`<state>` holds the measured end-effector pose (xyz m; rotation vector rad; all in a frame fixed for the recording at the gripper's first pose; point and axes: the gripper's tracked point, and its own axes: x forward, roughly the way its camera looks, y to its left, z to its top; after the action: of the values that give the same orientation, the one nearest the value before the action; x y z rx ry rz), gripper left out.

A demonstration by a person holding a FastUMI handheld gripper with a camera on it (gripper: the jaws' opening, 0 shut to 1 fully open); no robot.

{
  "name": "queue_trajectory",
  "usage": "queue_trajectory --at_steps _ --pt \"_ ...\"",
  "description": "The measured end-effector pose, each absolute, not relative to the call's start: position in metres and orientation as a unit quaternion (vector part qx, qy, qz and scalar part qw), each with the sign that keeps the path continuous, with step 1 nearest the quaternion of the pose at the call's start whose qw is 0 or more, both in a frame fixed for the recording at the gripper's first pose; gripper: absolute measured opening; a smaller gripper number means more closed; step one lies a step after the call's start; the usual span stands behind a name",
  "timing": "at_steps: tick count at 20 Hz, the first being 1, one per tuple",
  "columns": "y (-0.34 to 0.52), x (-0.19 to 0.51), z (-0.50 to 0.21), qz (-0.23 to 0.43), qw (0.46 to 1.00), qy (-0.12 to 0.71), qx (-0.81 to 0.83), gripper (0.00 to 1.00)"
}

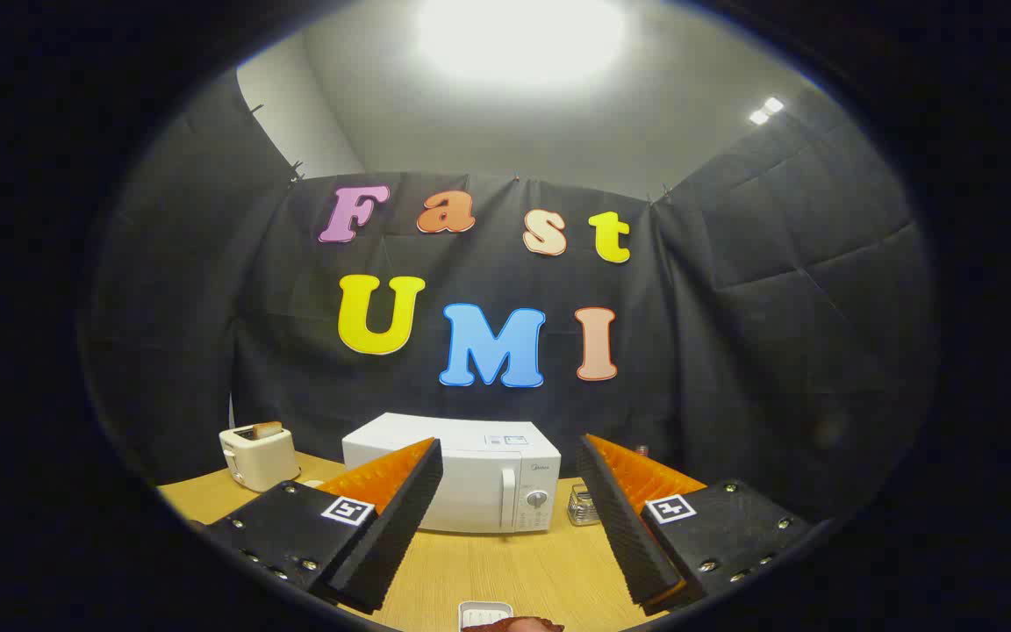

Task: Open the microwave, put the food inside, and close the microwave door.

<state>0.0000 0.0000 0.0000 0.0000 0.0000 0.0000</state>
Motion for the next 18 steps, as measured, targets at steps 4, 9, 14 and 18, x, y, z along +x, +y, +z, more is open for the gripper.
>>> queue_trajectory --at_steps 4,9,14,18 --pt "-0.007 0.0 0.002 -0.006 1.0 -0.002 0.005 0.97" --pt "-0.016 -0.002 -0.004 -0.012 1.0 0.005 0.01 0.97" --pt "-0.023 0.0 -0.007 -0.018 1.0 0.009 0.009 0.97" --pt "-0.03 0.01 -0.008 -0.022 0.999 0.008 0.022 0.97"
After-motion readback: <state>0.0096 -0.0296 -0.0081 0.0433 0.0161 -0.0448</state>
